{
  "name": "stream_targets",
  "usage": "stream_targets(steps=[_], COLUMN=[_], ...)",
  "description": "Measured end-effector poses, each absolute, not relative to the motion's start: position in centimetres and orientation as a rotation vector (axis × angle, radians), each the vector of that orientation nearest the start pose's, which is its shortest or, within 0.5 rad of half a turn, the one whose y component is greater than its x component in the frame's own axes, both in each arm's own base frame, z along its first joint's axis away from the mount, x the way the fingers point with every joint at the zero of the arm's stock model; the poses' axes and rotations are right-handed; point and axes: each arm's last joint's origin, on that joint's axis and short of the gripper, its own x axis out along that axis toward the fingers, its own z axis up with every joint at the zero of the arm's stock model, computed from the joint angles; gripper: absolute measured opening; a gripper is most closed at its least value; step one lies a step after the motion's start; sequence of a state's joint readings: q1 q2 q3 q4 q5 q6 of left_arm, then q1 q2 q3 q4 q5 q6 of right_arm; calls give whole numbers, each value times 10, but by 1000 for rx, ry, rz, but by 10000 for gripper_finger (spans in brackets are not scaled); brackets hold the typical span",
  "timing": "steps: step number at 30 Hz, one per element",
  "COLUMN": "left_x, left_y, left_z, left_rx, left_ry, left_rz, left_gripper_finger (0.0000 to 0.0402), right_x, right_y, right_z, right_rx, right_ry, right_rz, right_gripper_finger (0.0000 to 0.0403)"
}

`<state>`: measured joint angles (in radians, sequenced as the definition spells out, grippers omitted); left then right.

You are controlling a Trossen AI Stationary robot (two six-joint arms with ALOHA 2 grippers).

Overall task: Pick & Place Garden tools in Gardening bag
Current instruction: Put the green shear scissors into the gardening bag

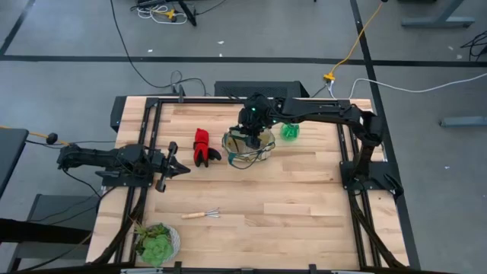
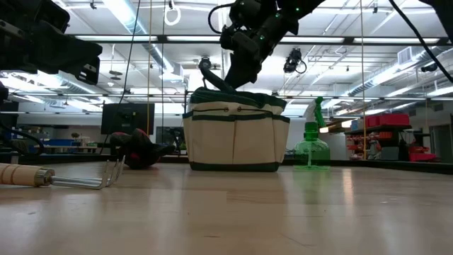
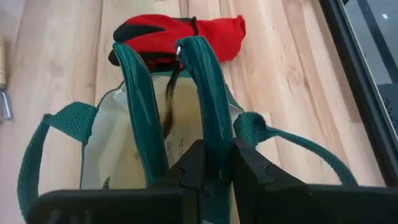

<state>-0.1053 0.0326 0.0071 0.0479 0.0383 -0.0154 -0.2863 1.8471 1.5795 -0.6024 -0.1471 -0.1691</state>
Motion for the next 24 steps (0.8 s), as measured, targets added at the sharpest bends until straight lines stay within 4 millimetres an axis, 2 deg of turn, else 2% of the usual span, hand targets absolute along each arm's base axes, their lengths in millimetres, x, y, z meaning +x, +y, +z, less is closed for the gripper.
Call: stream_targets(steps=[24], left_x=[99], left_y=[-12], left_z=[168], left_rx=[-16], left_ry=[-21], left_rz=[-144], left_gripper_finger=[21], right_x=[392], right_y=[-110], right_z=[273], right_rx=[31], right_ry=[870], right_rz=[-51], right_gripper_finger=[58])
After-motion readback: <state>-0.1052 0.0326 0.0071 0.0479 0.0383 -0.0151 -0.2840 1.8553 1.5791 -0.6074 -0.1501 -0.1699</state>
